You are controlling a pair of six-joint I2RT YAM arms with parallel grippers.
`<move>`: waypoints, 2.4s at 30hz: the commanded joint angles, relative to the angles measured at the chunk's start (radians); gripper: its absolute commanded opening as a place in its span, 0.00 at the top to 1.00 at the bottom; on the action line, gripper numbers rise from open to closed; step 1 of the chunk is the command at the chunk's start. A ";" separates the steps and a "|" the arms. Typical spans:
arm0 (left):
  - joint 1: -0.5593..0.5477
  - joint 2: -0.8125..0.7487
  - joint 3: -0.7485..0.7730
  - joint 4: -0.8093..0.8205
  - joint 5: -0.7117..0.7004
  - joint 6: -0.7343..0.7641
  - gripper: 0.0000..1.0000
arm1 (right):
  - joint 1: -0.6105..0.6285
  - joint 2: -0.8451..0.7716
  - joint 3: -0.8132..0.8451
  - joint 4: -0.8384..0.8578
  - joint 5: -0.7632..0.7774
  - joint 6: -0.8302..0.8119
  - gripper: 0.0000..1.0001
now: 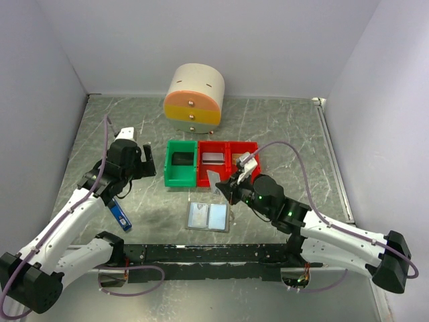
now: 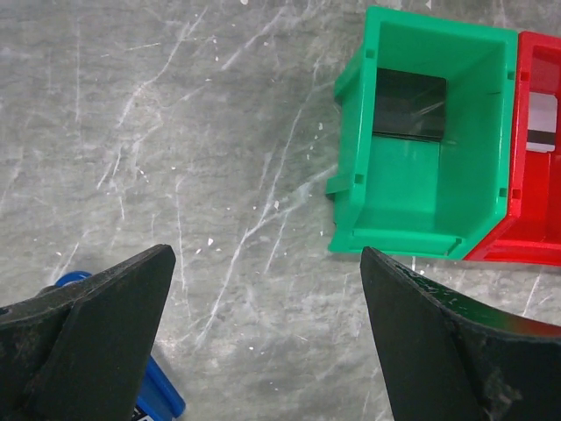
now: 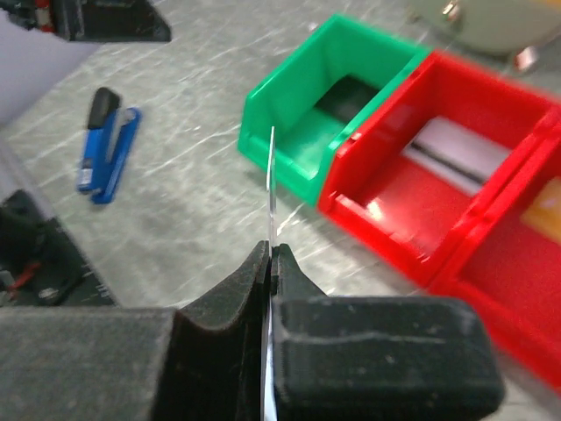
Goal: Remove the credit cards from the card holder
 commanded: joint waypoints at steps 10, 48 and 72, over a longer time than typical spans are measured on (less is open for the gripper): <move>0.006 0.003 0.039 -0.016 -0.096 0.074 0.00 | -0.002 0.186 0.209 -0.179 0.430 -0.474 1.00; 0.010 -0.027 0.014 -0.011 -0.250 0.042 0.00 | -0.112 0.847 0.504 0.012 0.243 -1.110 1.00; 0.011 -0.069 0.014 -0.016 -0.265 0.041 0.00 | -0.233 1.057 0.585 0.025 0.113 -1.151 0.99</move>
